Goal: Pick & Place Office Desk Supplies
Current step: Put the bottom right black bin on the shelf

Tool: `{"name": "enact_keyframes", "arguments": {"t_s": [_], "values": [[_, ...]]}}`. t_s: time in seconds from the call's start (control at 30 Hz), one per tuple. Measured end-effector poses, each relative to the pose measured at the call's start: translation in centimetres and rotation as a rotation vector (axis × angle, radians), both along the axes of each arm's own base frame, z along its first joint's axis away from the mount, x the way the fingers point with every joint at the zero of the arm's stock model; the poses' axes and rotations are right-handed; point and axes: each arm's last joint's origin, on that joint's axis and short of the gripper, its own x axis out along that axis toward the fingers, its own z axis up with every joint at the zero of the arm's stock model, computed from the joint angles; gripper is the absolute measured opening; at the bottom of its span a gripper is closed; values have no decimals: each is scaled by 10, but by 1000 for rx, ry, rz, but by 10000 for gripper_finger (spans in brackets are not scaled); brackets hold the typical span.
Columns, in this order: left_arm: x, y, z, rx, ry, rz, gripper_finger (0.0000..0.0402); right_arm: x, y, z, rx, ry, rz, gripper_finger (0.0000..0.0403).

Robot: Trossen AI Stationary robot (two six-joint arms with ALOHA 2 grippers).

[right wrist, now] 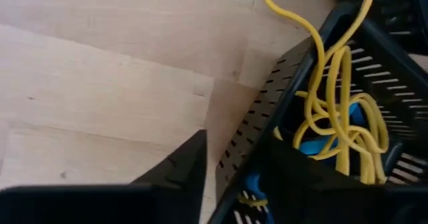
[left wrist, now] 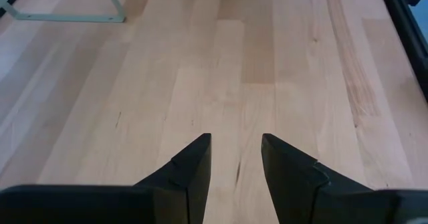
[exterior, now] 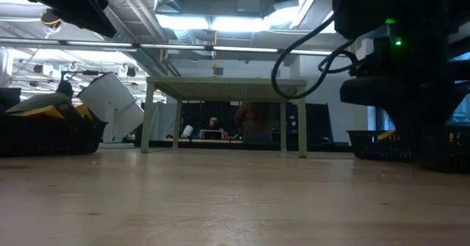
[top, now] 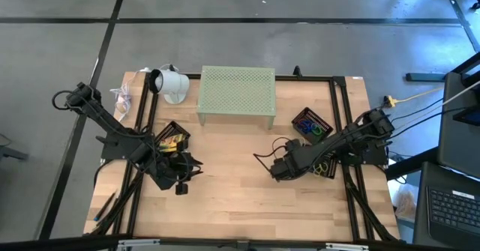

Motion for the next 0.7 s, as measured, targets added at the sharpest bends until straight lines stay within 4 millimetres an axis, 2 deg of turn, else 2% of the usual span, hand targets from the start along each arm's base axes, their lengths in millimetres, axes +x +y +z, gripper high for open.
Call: {"name": "enact_keyframes", "arguments": {"t_s": [0.3, 0.57, 0.7], "values": [[0, 0, 0, 10, -8, 11, 127, -1, 1, 0, 65, 46, 85, 12], [0, 0, 0, 11, -8, 11, 127, -2, 11, 2, 153, 85, 195, 9], [0, 0, 0, 11, -8, 11, 127, 1, 24, 17, 181, 84, 256, 9]]}}
